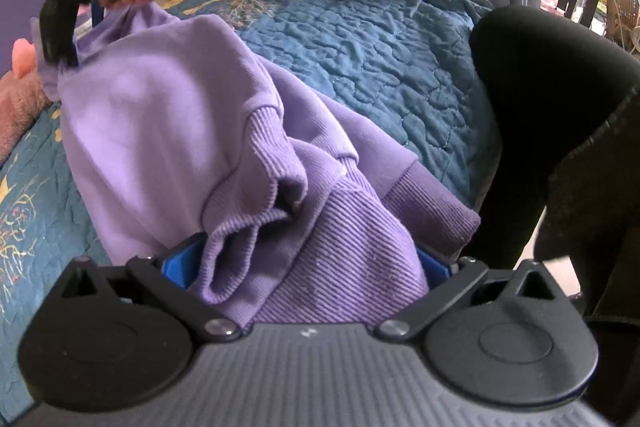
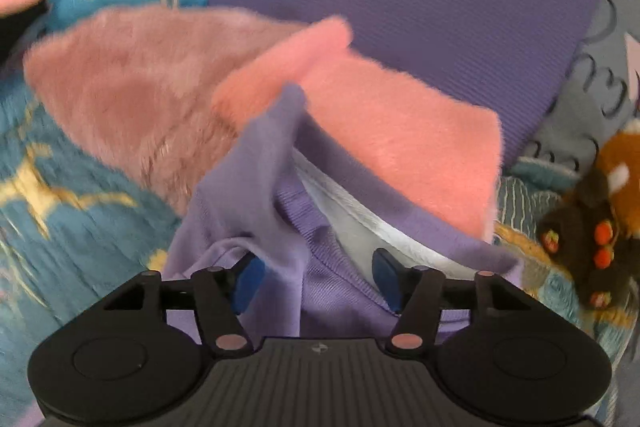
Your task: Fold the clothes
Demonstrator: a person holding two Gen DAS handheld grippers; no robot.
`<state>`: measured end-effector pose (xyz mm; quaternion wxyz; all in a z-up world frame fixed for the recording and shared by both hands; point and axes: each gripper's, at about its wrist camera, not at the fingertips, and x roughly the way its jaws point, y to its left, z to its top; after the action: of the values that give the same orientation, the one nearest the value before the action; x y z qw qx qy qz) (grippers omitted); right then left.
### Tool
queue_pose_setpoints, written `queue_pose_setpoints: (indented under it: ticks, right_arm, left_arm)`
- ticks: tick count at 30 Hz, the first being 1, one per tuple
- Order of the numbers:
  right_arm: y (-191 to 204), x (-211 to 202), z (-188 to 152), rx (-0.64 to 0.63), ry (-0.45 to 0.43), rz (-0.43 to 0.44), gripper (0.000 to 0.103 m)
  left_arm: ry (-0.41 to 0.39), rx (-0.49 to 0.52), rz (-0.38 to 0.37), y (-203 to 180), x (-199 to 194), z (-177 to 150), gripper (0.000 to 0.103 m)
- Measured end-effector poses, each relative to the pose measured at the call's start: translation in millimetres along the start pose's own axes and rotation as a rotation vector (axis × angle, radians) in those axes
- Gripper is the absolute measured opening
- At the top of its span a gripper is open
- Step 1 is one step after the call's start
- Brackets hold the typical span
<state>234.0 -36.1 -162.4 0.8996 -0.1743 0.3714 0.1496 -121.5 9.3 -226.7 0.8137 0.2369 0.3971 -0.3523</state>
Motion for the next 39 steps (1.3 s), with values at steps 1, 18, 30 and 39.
queue_pose_setpoints:
  ticks: [1,18,30,39]
  right_arm:
    - [-8,-12,-2,0.032,-0.032,0.005,0.058]
    - [-133,-8,-41,0.125,-0.123,0.225,0.054]
    - [-134,-54,7,0.134,-0.258,0.200,0.009]
    - [-127,10,1,0.287,-0.064,0.082,0.013]
  left_arm:
    - [-0.003,-0.005,-0.001,1,0,0,0.103]
    - [-0.016,-0.025,-0.009,3,3,0,0.103]
    - [-0.028,-0.055,0.015,2,5,0,0.103]
    - [-0.035,-0.053,0.024,1,7,-1,0.103]
